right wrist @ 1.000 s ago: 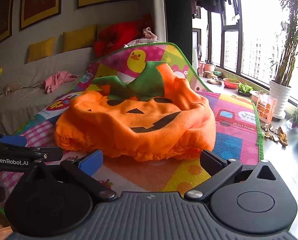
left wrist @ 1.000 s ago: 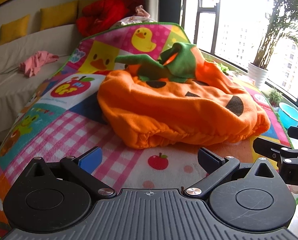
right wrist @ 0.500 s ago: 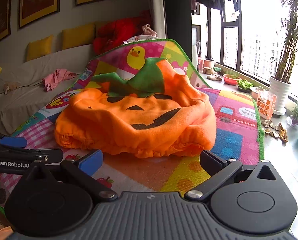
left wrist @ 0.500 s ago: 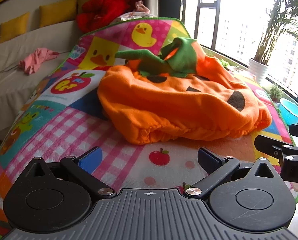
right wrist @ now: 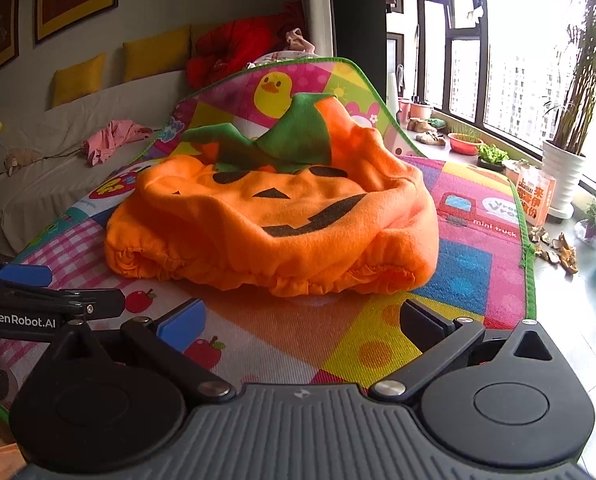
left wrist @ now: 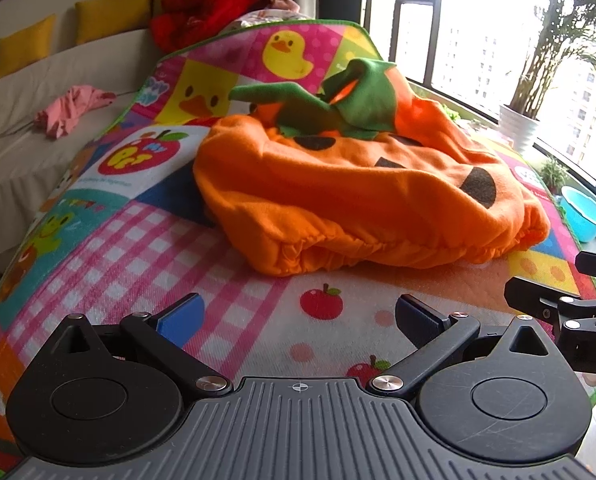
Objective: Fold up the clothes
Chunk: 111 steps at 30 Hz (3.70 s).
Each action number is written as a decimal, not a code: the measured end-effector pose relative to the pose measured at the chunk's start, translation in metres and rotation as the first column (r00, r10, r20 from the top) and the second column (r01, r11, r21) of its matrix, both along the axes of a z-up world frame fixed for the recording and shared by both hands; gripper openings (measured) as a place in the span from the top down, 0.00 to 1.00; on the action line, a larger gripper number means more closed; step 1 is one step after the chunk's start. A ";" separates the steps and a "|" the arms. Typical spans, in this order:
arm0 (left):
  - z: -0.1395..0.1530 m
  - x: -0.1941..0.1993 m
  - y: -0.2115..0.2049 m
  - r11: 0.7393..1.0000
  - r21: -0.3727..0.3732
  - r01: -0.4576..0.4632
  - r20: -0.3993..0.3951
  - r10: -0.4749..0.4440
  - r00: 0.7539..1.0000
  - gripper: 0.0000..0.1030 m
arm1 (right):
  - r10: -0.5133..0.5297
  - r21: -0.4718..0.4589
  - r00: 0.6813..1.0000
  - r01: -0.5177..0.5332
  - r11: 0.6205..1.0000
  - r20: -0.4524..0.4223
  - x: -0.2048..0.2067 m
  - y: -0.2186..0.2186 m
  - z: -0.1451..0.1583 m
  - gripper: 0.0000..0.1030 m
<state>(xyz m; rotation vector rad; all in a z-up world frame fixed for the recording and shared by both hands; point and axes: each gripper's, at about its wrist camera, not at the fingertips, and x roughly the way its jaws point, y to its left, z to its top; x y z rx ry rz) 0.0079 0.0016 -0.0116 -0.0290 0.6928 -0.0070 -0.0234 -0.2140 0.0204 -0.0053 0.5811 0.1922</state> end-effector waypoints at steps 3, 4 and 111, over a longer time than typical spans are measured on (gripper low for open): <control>-0.001 0.001 0.000 1.000 0.000 0.001 -0.005 -0.001 1.000 0.00 | -0.001 -0.001 1.000 0.001 1.000 -0.006 0.001 -0.001 -0.001 0.00; -0.001 0.001 0.000 1.000 0.001 0.001 -0.006 -0.001 1.000 0.00 | -0.001 -0.001 1.000 0.001 1.000 -0.008 0.001 -0.001 -0.001 0.00; 0.019 0.126 0.041 0.875 -0.307 0.373 -0.091 -0.417 0.904 0.00 | 0.546 0.399 0.811 -0.439 0.805 -0.210 0.229 0.004 0.044 0.00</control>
